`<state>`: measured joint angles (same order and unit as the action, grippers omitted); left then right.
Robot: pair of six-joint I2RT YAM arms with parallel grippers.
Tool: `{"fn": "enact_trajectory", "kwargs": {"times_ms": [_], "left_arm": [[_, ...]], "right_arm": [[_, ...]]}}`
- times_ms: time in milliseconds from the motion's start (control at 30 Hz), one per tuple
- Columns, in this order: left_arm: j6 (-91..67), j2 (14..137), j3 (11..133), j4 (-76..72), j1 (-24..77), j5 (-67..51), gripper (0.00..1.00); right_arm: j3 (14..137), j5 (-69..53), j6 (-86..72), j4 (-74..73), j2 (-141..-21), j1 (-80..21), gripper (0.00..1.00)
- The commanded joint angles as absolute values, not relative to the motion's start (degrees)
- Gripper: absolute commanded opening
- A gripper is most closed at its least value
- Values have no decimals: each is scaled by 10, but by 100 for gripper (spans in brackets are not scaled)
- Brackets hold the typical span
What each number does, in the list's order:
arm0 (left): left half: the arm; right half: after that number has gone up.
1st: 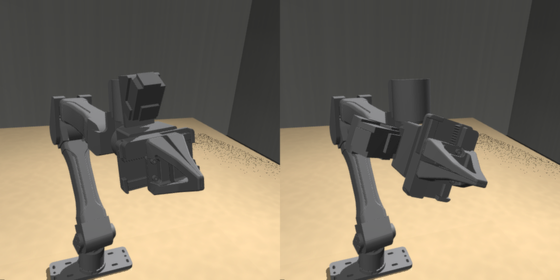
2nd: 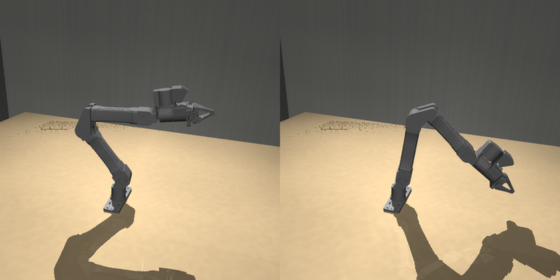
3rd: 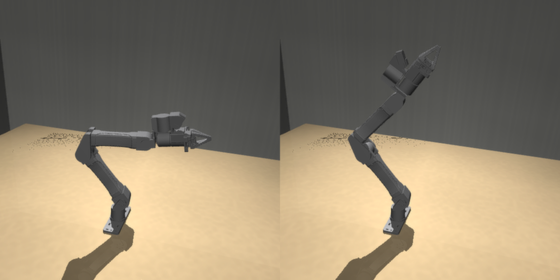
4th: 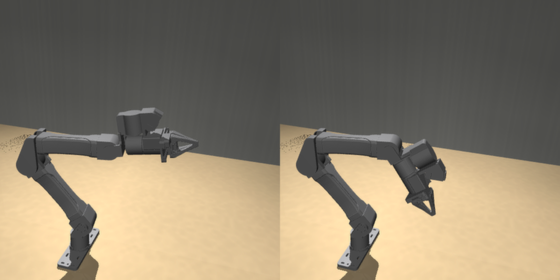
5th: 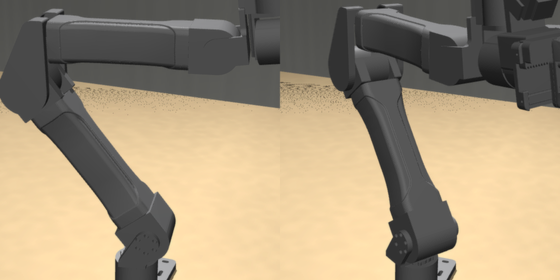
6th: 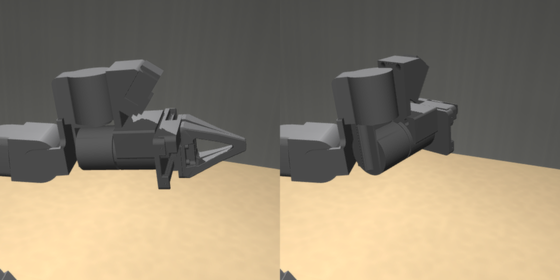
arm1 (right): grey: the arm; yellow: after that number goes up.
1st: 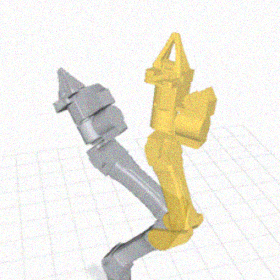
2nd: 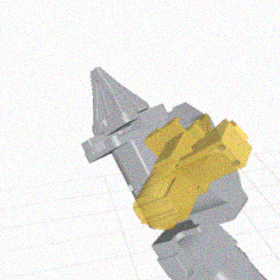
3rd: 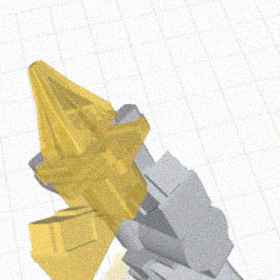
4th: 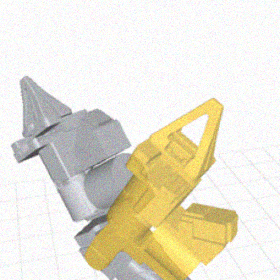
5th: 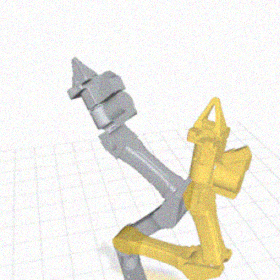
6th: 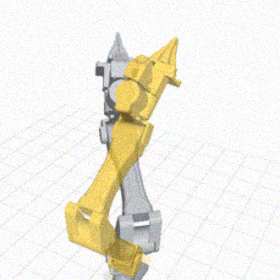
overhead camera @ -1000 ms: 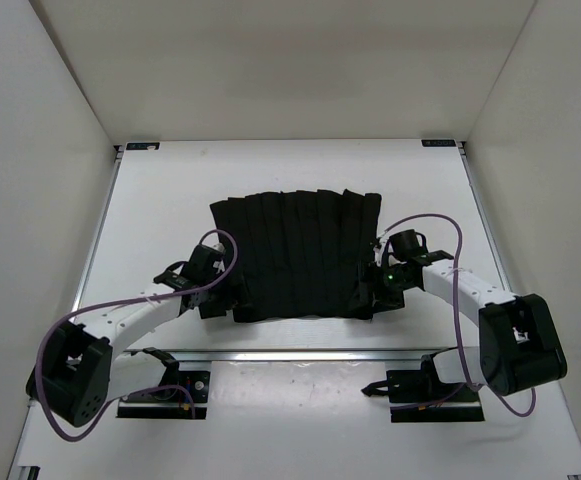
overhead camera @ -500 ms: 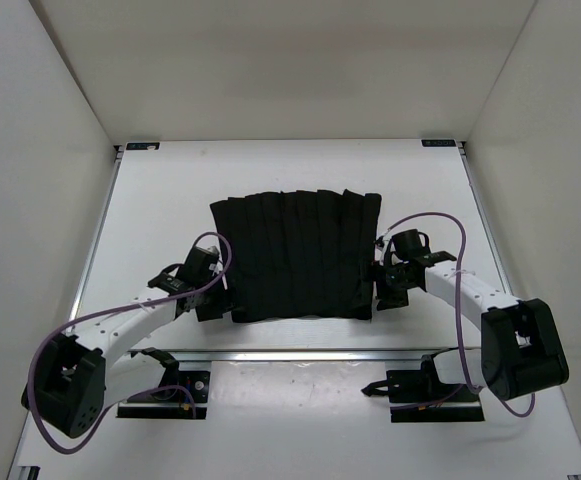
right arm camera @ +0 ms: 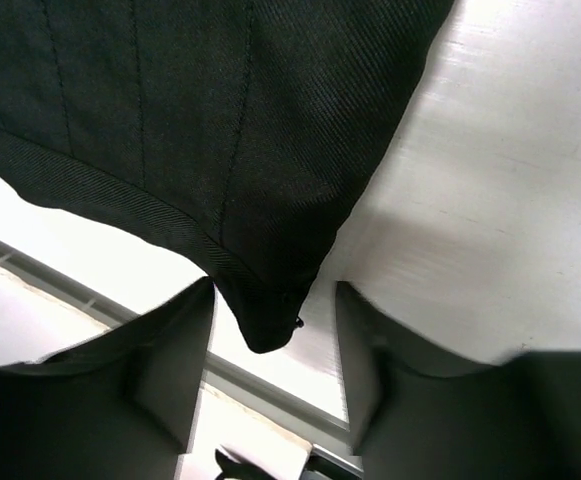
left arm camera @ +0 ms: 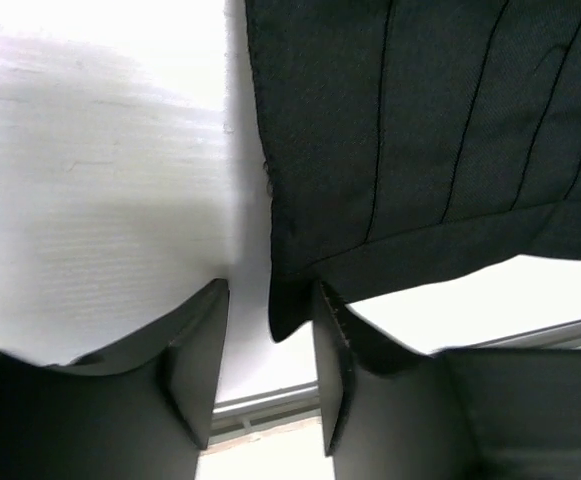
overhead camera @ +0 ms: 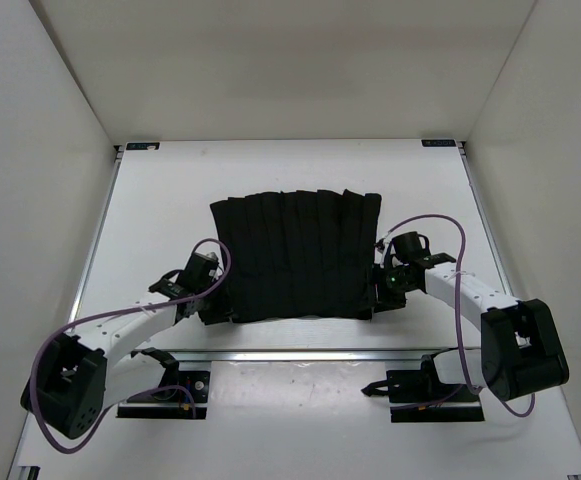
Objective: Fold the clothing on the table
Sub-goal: Fold the skirt
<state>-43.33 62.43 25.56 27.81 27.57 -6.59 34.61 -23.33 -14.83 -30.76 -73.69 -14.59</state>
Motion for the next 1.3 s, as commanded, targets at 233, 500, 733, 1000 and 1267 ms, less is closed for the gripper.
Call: {"fn": "enact_trajectory", "kwargs": {"times_ms": [233,500,733,1000,1267], "left_arm": [[-420,653,263,247,266,-70,1],[-381,664,347,325,276,-55,0],[-341,644,368,381,258,-35,0],[-256,786,531,347,216,-31,0],[-164,981,870,375,175,-6,0]], "right_arm": [[343,-237,-145,-299,-733,-147,0],[371,-243,-143,-328,-697,-144,0],[357,-244,-148,-339,-616,-132,0],[514,-211,-107,-266,-746,-97,0],[789,-179,-68,-244,-880,-67,0]]}}
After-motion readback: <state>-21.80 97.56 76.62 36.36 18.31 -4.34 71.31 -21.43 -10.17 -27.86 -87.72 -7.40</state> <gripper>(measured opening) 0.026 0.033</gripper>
